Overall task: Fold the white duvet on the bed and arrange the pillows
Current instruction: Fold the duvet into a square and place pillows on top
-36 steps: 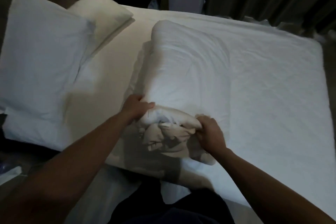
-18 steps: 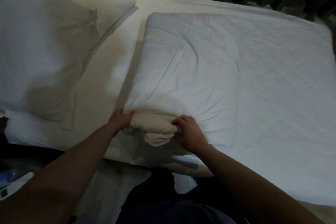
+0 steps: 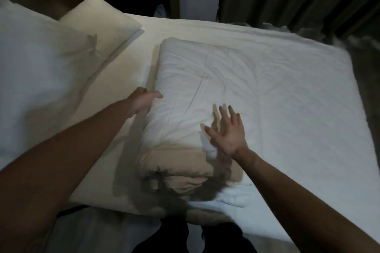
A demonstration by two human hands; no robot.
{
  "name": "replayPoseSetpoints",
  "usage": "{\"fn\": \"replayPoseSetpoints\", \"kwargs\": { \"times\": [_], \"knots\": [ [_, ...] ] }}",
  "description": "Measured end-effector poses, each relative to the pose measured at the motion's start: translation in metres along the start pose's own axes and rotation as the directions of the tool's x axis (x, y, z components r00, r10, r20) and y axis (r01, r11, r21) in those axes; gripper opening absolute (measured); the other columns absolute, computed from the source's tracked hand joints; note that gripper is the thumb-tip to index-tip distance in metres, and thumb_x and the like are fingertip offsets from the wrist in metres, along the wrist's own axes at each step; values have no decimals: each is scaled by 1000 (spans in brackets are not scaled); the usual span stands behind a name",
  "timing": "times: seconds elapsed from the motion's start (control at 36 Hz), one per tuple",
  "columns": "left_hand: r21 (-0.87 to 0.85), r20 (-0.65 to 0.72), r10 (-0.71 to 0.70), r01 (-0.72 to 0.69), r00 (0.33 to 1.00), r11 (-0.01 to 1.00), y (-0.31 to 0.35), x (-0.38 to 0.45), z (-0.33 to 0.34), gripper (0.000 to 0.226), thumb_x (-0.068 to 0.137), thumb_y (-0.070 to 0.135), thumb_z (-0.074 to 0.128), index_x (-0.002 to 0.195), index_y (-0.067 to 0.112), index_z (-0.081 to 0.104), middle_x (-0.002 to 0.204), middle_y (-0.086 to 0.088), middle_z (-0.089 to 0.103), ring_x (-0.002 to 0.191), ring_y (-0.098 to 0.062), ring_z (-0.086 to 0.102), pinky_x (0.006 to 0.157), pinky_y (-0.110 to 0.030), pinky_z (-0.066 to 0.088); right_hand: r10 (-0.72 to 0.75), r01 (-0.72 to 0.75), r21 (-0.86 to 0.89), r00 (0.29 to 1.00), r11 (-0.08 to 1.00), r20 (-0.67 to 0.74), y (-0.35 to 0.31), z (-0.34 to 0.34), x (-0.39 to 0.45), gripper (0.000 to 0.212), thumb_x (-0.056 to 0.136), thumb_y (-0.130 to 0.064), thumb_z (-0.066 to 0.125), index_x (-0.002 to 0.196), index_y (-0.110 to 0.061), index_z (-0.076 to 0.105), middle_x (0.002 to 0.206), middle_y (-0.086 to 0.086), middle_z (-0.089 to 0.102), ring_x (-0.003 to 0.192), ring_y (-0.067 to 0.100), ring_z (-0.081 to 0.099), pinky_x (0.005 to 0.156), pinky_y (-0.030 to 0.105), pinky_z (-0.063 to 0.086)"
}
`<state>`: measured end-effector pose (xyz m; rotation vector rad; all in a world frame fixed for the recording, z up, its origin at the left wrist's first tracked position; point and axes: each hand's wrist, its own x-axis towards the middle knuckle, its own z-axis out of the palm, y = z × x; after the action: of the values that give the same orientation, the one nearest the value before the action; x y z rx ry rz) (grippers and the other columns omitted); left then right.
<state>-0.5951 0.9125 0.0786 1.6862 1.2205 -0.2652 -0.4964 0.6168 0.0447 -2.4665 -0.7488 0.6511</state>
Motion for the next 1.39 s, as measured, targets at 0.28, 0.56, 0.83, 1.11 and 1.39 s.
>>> {"fn": "replayPoseSetpoints", "kwargs": {
  "times": [0.28,0.56,0.83,1.11,1.39],
  "knots": [
    [695,-13,476,-334,879,636,43,92,83,101,76,83,45,155,37,4,164,8,-10,152,-23,-6,120,-55,3,-17,34,-280,998,959,63,-12,112,9,88,86,-83,15,155,-36,-12,163,-1,-23,146,36,-27,112,69,-8],
    [786,86,464,-346,882,512,-9,143,113,92,79,88,12,155,38,-1,163,14,-12,150,-15,-14,116,-59,-11,-258,290,-248,954,924,153,3,115,0,78,92,-74,27,157,-31,17,166,-5,4,152,27,-7,116,64,4],
    [798,54,520,-350,853,491,-6,151,105,87,82,84,11,155,37,5,165,12,-3,151,-16,-6,118,-59,-4,115,-122,-145,992,982,-54,29,36,133,86,85,-80,27,155,-37,1,165,-5,-9,151,32,-13,116,65,-2],
    [799,28,608,-383,794,464,92,196,102,95,77,89,18,155,39,-3,163,9,-17,149,-24,-20,115,-60,-13,134,-154,-246,986,957,-95,47,93,132,91,82,-85,20,155,-38,-7,164,-6,-17,147,31,-26,116,65,-6],
    [804,96,360,-285,928,521,93,289,102,117,56,105,17,154,44,-3,162,16,-14,150,-19,-16,111,-65,-16,102,-134,-193,981,972,-167,65,119,144,85,86,-75,36,157,-34,14,166,-7,-2,152,29,-11,117,64,2]
  ]
}}
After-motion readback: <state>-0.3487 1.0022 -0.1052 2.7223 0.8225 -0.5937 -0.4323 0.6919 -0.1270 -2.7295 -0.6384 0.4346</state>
